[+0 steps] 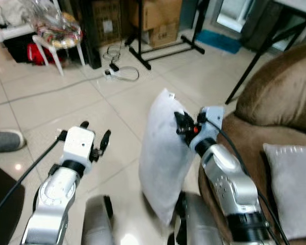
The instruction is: Move the pillow to the sofa from floor
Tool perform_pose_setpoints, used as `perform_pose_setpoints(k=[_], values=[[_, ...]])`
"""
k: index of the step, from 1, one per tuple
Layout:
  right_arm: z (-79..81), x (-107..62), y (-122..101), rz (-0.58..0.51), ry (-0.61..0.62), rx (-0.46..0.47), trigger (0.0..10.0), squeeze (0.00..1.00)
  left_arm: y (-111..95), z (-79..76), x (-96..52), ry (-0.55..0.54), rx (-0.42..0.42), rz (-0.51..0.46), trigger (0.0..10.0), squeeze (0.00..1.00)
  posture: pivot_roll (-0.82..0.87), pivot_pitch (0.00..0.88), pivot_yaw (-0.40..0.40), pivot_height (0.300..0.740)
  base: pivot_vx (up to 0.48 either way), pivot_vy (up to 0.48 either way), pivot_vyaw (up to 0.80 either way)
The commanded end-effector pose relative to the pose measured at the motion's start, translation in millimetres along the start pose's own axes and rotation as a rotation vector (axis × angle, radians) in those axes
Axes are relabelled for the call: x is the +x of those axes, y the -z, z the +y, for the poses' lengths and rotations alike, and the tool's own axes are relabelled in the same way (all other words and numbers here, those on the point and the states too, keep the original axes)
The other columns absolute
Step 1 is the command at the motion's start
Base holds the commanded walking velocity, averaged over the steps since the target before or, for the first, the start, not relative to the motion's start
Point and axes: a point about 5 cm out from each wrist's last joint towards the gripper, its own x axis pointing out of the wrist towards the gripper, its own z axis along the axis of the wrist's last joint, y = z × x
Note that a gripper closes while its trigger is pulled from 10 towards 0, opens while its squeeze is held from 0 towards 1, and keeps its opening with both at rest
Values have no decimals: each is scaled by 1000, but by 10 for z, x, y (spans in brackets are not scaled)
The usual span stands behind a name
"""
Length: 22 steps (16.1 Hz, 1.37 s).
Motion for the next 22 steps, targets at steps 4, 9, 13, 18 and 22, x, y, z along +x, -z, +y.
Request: perform_pose_setpoints(k=[4,9,13,18,22], values=[[2,-20,-185,-81,8,9,10000,0,-24,6,7,0,13,-8,10000,0,21,0,-64,670,0,0,0],[9,-15,-205,-92,18,7,10000,0,-5,-9,13,6,18,0,10000,0,28,0,-67,710,0,0,0],[6,-16,-187,-95,37,26,10000,0,12,-9,-1,13,21,7,10000,0,30,0,-61,735,0,0,0],[-18,-40,-160,-89,55,30,10000,0,27,-31,-7,29,24,11,10000,0,28,0,-55,740,0,0,0],[-166,-57,-33,-36,160,7,10000,0,27,-65,22,37,20,9,10000,0,32,0,-58,740,0,0,0]])
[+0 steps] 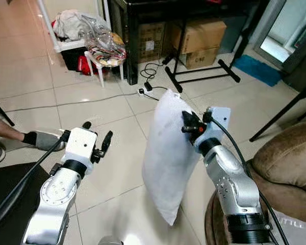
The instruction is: Move the pillow to the sofa from floor
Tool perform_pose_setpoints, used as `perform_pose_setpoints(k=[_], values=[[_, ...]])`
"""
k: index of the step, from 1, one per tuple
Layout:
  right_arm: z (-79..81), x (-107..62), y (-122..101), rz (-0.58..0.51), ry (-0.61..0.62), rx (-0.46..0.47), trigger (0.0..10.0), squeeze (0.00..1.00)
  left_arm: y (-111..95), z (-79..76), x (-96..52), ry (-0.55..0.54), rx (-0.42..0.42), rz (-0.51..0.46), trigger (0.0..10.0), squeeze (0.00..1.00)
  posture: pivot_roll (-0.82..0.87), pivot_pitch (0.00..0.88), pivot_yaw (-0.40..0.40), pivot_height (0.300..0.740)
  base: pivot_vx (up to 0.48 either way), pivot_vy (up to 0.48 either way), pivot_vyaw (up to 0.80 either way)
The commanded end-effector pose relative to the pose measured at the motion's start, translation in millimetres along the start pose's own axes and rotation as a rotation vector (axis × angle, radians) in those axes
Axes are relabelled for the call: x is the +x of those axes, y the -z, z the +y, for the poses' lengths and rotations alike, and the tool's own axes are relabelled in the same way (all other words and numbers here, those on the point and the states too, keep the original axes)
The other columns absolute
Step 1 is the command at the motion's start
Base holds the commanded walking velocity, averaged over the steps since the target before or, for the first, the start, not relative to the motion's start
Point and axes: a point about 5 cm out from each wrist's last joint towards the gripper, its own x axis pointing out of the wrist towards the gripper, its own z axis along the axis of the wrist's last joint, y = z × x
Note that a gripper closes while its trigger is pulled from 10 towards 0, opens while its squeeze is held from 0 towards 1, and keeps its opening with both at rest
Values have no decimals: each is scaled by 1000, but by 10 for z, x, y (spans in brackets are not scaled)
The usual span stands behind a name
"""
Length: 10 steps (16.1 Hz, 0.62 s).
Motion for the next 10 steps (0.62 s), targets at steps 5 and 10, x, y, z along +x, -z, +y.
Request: perform_pose_setpoints(k=[5,10], values=[[-115,14,-41,-22,69,44,10000,0,1,-3,30,-5,21,-6,10000,0,34,0,-54,740,0,0,-480],[-37,75,-136,-76,47,74,10000,0,-55,57,59,26,23,-26,10000,0,47,0,-18,740,0,0,-480]])
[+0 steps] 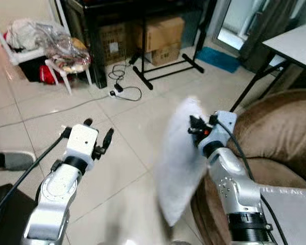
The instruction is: Move the pillow to the sofa from floor
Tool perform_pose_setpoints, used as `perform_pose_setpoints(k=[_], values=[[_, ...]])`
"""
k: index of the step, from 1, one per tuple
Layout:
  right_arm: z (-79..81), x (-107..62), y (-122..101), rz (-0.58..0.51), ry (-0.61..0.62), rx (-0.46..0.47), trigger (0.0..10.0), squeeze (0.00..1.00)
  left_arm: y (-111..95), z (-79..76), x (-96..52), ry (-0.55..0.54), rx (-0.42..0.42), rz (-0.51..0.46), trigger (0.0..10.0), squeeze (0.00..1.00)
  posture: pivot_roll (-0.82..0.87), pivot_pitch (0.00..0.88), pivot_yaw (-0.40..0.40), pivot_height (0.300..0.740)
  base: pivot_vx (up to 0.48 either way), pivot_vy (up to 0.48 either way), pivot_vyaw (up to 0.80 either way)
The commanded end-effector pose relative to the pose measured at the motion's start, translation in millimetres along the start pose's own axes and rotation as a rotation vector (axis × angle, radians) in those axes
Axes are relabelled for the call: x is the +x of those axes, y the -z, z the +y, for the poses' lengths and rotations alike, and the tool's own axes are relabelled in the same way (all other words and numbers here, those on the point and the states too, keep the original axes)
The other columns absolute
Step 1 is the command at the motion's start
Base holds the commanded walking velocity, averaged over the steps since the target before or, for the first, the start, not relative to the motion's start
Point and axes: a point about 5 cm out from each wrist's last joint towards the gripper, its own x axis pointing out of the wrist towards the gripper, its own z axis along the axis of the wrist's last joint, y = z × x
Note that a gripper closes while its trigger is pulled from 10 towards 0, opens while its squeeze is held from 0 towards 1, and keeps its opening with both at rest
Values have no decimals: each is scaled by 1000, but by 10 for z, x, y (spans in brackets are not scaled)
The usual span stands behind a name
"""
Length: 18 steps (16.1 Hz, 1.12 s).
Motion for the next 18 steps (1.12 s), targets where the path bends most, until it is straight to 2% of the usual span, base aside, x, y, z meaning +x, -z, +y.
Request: perform_pose_setpoints(k=[1,2,6,9,18], values=[[85,47,-191,-89,-33,13,10000,0,-2,20,3,7,0,1,10000,0,49,0,-15,740,0,0,0],[74,55,-226,-102,-25,20,10000,0,-10,25,12,12,-1,-3,10000,0,49,0,-13,740,277,0,0],[79,69,-337,-138,-22,25,10000,0,-13,27,9,20,-9,-4,10000,0,43,0,-13,740,298,0,-800],[89,80,-389,-150,-27,14,10000,0,-7,29,-3,17,-19,-1,10000,0,46,0,-21,740,305,0,0],[102,72,-559,-191,-21,33,10000,0,-5,30,-14,37,-20,6,10000,0,42,0,-12,740,312,0,-781]])
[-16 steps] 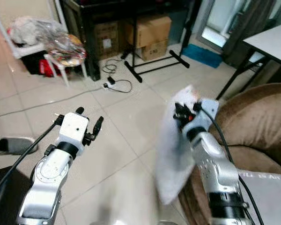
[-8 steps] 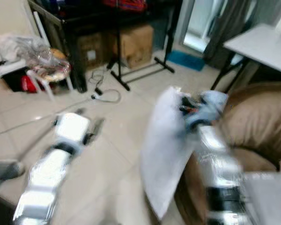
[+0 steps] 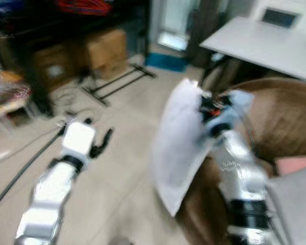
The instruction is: Move the pillow to the sofa from floor
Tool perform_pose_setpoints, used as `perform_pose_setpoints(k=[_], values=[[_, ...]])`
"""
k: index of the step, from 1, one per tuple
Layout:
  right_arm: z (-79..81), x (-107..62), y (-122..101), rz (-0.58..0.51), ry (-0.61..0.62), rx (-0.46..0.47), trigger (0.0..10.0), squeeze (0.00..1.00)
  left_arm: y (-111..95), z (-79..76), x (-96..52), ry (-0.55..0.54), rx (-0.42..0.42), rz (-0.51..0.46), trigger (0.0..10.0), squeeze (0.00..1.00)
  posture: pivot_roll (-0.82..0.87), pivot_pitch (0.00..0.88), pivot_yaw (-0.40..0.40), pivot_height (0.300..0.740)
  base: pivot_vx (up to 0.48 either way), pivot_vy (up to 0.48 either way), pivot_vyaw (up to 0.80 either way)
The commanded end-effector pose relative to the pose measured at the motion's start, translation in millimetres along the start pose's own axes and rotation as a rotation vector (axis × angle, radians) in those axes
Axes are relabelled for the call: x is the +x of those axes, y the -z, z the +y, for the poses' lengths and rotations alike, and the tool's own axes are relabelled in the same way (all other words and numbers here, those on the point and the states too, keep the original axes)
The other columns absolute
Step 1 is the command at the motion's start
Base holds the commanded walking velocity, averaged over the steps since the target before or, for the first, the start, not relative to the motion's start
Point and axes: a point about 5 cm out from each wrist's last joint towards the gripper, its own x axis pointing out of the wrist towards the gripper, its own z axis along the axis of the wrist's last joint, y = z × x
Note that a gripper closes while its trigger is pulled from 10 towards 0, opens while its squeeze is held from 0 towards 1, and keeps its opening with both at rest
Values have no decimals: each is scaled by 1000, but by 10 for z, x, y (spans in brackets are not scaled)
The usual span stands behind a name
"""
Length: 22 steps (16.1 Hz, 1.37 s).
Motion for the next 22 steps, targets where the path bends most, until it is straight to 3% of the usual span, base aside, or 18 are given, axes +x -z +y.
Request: perform_pose_setpoints(k=[1,8,13,18,22], values=[[-59,-17,-212,-76,14,-5,10000,0,-69,-51,15,27,7,-27,10000,0,43,0,-12,740,311,0,-800],[-7,-97,-299,-90,-5,-2,10000,0,-52,-62,-17,101,21,-8,10000,0,42,0,-8,740,298,0,-800],[117,-64,-307,-81,-55,0,10000,0,-30,-37,-62,188,69,20,10000,0,53,0,-16,740,0,0,0],[116,134,-326,-71,-37,15,10000,0,-32,-48,-83,284,104,41,10000,0,77,0,-45,740,0,0,0],[13,542,-257,-34,36,-48,10000,0,17,-120,-120,480,114,91,10000,0,84,0,-31,740,0,0,0]])
